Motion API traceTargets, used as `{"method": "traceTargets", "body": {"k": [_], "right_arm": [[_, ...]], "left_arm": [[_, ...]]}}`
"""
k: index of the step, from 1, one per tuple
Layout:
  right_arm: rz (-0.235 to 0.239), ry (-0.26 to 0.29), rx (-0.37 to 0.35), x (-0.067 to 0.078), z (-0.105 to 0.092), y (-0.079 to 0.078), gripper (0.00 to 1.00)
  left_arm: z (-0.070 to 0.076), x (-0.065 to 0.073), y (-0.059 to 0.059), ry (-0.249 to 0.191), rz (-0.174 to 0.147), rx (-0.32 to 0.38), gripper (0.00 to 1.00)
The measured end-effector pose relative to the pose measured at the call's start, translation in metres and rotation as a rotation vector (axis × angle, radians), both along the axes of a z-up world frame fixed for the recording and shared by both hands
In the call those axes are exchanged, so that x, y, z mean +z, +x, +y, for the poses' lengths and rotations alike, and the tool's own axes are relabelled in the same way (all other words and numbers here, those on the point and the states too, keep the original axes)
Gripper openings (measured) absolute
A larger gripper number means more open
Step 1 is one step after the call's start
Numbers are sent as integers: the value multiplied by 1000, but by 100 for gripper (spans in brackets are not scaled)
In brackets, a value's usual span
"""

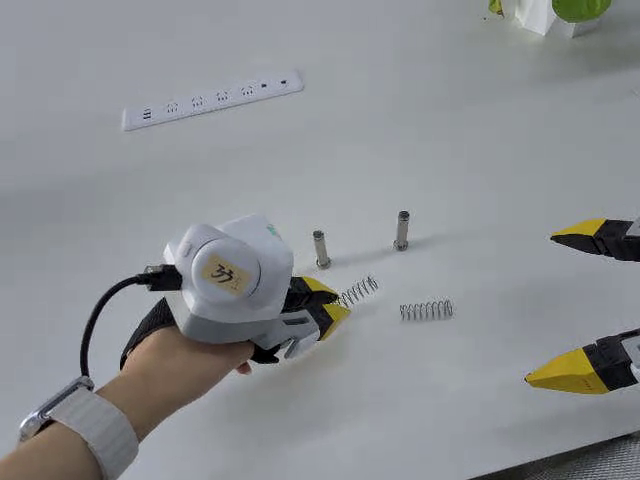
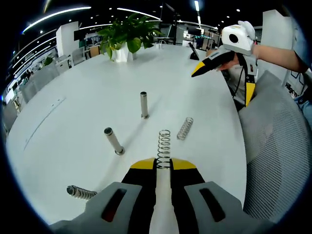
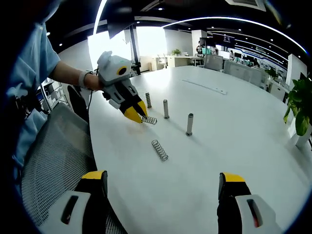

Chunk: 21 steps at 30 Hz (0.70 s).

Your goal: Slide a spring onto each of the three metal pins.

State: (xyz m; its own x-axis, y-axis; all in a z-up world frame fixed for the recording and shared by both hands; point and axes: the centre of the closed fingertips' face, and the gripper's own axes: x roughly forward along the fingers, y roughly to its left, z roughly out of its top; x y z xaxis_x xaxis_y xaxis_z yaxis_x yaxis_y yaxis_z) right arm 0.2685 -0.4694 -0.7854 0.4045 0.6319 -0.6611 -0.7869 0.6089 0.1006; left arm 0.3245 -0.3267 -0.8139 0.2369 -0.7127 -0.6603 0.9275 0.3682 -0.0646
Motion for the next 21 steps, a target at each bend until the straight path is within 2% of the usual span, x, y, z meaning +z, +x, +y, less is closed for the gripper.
{"method": "traceTargets", "body": {"k": [10, 17, 21], "right_arm": [[-10, -9, 60, 6, 16, -1, 92], [4, -20, 149, 5, 37, -5, 89], [-10, -21, 204, 9, 50, -2, 89]], "left_arm": [[10, 13, -12, -51, -13, 43, 6], [19, 21, -22, -77, -30, 65, 6], [24, 25, -29, -93, -36, 78, 6]]}}
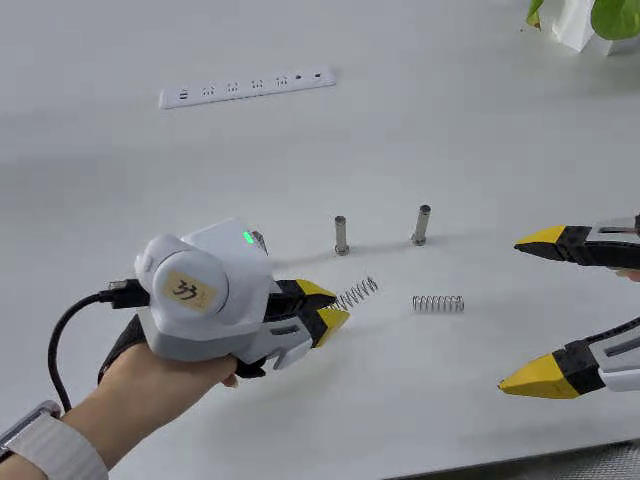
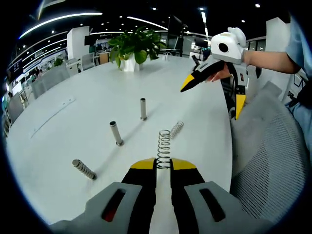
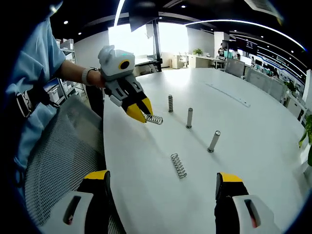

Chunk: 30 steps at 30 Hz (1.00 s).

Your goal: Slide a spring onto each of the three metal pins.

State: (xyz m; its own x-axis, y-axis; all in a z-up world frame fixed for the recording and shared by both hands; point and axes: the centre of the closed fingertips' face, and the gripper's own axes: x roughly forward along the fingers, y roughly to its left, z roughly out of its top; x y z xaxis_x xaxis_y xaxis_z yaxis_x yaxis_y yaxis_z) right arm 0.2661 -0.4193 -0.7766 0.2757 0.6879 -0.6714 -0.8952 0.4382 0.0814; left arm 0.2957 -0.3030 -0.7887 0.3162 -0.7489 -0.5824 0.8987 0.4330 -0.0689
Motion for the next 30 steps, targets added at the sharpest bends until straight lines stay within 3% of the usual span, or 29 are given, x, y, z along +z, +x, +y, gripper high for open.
{"method": "traceTargets", "body": {"k": [3, 7, 14, 18, 26, 30], "right_arm": [[-8, 7, 22, 4, 8, 4, 88], [-14, 1, 68, 5, 19, 7, 87], [-14, 4, 154, 10, 40, 9, 81], [2, 20, 200, 13, 52, 11, 75], [8, -6, 309, 14, 66, 24, 63], [39, 9, 371, 21, 79, 20, 53]], "left_arm": [[1, 4, -7, -24, -1, -4, 6], [4, 4, -15, -24, -2, 2, 6], [5, 6, -19, -39, -8, 11, 6], [4, 11, -19, -59, -13, 16, 6], [0, 17, -21, -79, -21, 0, 6], [-3, 20, -23, -95, -18, -21, 6]]}}
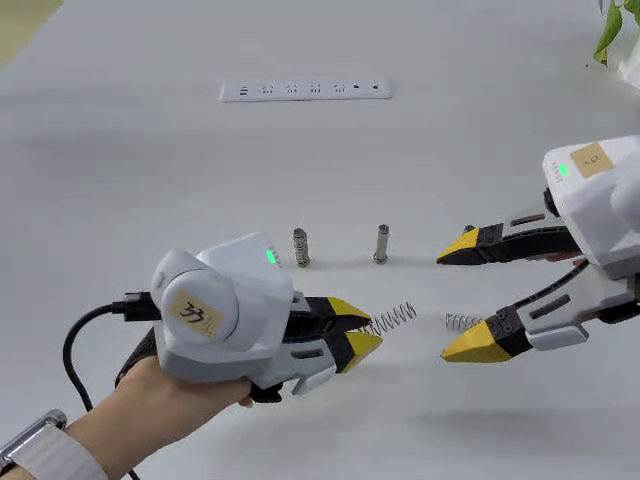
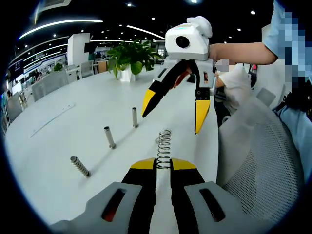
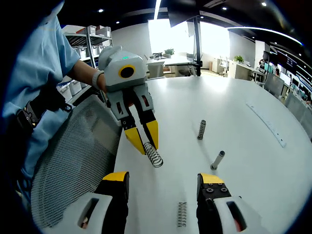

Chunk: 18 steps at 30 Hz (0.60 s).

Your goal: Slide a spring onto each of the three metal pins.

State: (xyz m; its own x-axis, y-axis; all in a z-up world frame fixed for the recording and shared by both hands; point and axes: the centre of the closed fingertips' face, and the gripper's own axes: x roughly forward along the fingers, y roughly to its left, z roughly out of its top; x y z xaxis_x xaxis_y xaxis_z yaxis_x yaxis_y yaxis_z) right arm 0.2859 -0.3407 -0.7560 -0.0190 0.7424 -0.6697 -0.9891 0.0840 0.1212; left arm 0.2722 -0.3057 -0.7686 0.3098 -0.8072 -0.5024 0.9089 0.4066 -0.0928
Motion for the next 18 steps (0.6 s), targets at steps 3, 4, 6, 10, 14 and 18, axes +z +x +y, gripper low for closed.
{"method": "traceTargets", "body": {"k": [3, 4, 6, 10, 14, 18], "right_arm": [[17, -12, 34, 0, 7, -3, 48], [22, -17, 46, 0, 9, -4, 46], [44, -9, 53, 0, 13, -6, 42], [93, 2, 79, 0, 18, -8, 32], [115, -3, 90, -3, 20, -10, 27], [130, -15, 101, -4, 19, -14, 19]], "left_arm": [[-1, 1, -1, -6, 0, -8, 6], [-1, 2, -2, -8, 1, -12, 6], [-2, 2, -3, -12, 2, -14, 6], [-3, 4, -4, -20, 2, -21, 6], [-4, 5, -4, -27, 1, -24, 6], [-4, 5, -4, -29, 2, -27, 6]]}}
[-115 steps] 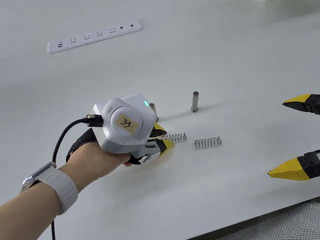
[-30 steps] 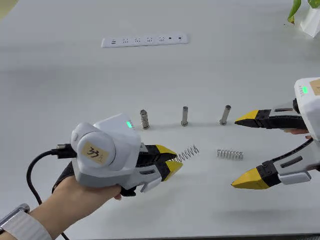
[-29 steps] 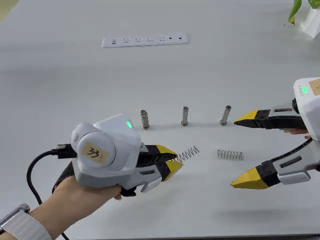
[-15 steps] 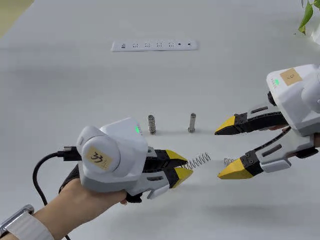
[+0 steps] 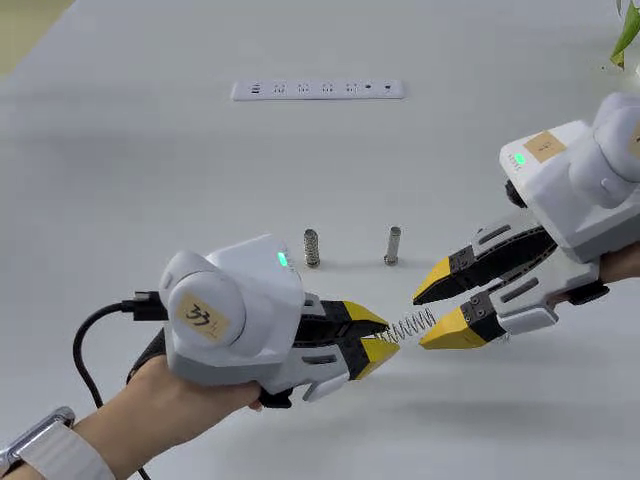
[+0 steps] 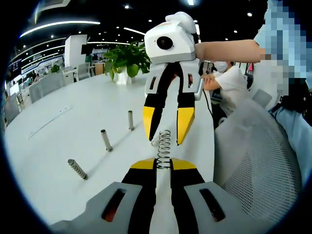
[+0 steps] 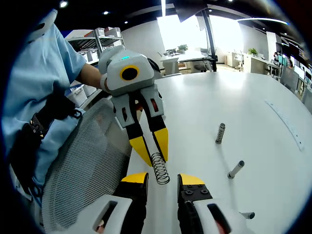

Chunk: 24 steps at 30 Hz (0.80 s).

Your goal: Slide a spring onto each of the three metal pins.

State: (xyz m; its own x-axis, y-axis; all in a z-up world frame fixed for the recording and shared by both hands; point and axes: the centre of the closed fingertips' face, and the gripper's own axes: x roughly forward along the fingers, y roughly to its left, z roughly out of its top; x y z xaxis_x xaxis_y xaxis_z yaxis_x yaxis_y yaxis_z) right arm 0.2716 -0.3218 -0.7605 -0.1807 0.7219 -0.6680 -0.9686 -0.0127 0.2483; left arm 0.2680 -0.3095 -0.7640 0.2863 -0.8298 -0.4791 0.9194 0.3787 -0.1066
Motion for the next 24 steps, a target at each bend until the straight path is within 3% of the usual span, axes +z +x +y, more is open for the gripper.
{"method": "traceTargets", "body": {"k": [7, 15, 24], "right_arm": [[12, -6, 13, 0, -1, -2, 8], [8, -23, 42, -1, 1, -5, 7], [-56, -84, 97, 3, 2, -3, 6]], "left_arm": [[-1, -1, -3, -3, 4, -10, 6], [0, -3, -4, -3, 10, -13, 6], [-1, -6, 1, 14, 13, -13, 6]]}}
